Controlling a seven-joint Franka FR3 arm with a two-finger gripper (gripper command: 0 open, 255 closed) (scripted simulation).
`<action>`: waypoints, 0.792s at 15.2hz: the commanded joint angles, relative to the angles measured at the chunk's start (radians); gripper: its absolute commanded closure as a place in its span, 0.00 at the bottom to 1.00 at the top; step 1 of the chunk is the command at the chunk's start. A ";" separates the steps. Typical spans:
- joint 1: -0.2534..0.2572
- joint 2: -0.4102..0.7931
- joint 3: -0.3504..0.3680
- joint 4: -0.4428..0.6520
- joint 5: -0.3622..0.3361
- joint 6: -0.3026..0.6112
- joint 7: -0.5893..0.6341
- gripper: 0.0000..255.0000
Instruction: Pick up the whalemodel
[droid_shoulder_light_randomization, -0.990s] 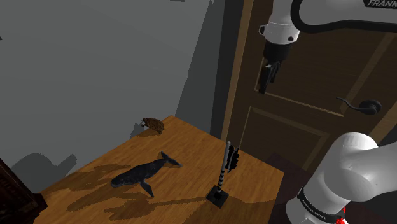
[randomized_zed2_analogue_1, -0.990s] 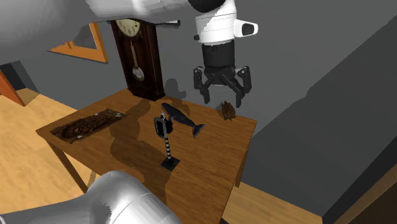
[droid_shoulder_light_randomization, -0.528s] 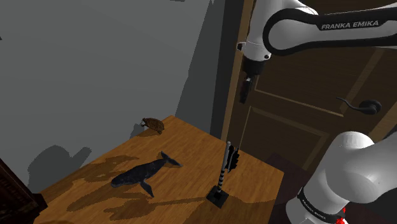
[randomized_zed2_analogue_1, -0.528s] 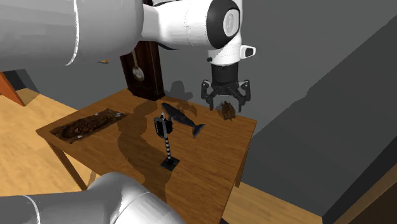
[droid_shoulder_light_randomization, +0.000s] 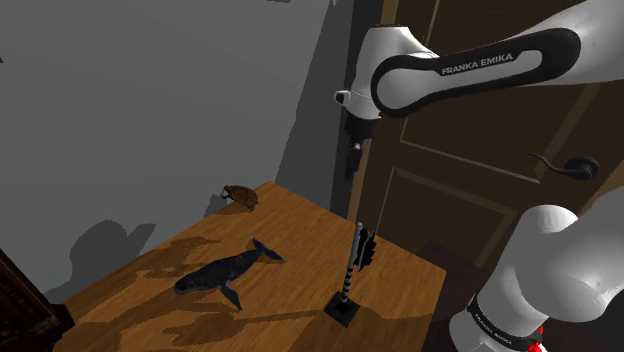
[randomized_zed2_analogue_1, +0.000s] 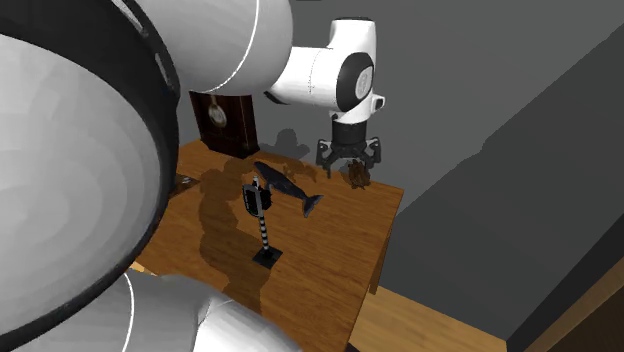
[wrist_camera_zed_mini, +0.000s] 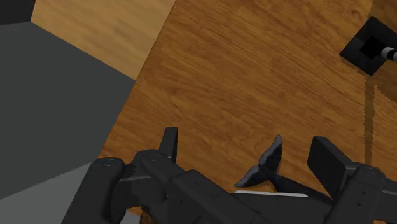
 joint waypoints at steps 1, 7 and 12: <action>0.025 0.065 -0.009 0.011 0.021 0.063 -0.060 0.00; 0.098 0.245 -0.017 0.060 0.105 0.210 -0.238 0.00; 0.148 0.392 -0.003 0.123 0.190 0.301 -0.398 0.00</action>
